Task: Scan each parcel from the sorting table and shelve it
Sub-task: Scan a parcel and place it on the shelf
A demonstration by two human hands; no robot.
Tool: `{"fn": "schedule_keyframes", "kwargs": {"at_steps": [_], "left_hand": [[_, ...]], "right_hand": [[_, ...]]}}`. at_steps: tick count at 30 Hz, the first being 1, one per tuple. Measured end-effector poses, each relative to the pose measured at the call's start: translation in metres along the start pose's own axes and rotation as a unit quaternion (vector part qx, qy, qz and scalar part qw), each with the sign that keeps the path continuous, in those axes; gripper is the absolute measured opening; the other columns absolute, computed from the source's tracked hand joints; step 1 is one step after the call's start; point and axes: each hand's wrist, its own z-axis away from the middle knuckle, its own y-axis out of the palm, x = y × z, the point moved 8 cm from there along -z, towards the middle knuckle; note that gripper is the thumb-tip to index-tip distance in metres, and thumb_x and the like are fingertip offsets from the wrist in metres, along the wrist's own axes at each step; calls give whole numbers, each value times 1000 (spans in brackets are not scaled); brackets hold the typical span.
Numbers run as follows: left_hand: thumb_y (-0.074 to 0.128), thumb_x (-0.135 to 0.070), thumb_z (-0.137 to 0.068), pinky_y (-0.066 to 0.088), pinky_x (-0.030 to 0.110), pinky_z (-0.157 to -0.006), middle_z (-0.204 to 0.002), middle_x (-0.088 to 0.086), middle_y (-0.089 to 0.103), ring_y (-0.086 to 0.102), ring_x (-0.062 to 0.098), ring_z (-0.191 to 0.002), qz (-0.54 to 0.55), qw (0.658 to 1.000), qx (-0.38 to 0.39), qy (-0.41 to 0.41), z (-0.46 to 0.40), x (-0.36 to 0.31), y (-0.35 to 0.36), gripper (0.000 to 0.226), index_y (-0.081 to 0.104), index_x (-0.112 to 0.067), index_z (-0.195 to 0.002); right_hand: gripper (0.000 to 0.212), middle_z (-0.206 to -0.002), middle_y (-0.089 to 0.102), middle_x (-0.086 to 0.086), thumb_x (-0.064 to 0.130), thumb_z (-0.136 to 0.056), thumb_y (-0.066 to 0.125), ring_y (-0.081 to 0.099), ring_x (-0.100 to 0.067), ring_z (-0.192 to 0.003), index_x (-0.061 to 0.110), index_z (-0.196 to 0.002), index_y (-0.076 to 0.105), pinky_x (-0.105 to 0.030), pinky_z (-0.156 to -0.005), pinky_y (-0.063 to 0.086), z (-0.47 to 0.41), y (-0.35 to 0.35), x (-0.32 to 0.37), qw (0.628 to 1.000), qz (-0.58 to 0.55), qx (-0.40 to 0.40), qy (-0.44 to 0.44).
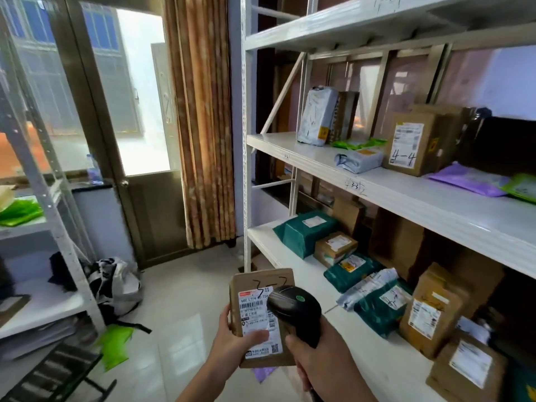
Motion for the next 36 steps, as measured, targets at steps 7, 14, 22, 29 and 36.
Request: {"fn": "schedule_keyframes", "kwargs": {"at_steps": [7, 14, 22, 29, 36], "left_hand": [[94, -6, -66, 63, 31, -68, -113, 7, 75, 78, 22, -92, -7, 998, 51, 32, -76, -60, -11, 105, 31, -26, -147], [96, -6, -62, 64, 38, -73, -118, 12, 72, 77, 27, -97, 5, 992, 97, 75, -159, -132, 0, 111, 29, -29, -148], [94, -7, -59, 64, 43, -77, -112, 11, 76, 78, 28, -96, 17, 987, 100, 125, -259, -225, 8, 109, 35, -27, -148], [98, -17, -56, 64, 47, -83, -107, 3, 77, 77, 25, -98, 3, 971, 154, 184, -322, -319, 40, 111, 35, -30, -146], [92, -7, -67, 64, 34, -74, -117, 7, 74, 77, 23, -98, 18, 943, 231, 240, -379, -399, 81, 106, 31, -27, -151]], "right_hand": [[22, -55, 60, 15, 20, -92, 67, 55, 4, -45, 35, -106, 60, -16, -55, 46, -71, 13, 46, 999, -19, -26, -40], [17, -51, 60, 12, 17, -96, 64, 54, -6, -46, 32, -93, 56, -24, -54, 49, -147, 8, 104, 996, -6, -38, -85], [15, -54, 61, 11, 20, -95, 65, 56, -3, -48, 33, -97, 57, -26, -58, 49, -242, -10, 155, 989, -9, -96, -113], [16, -49, 59, 8, 22, -95, 65, 54, -8, -45, 29, -85, 55, -27, -54, 50, -302, -36, 208, 980, 18, -148, -131], [6, -56, 55, -4, 16, -97, 62, 52, -21, -49, 19, -100, 58, -33, -52, 50, -350, -45, 239, 972, -38, -199, -121]]}}
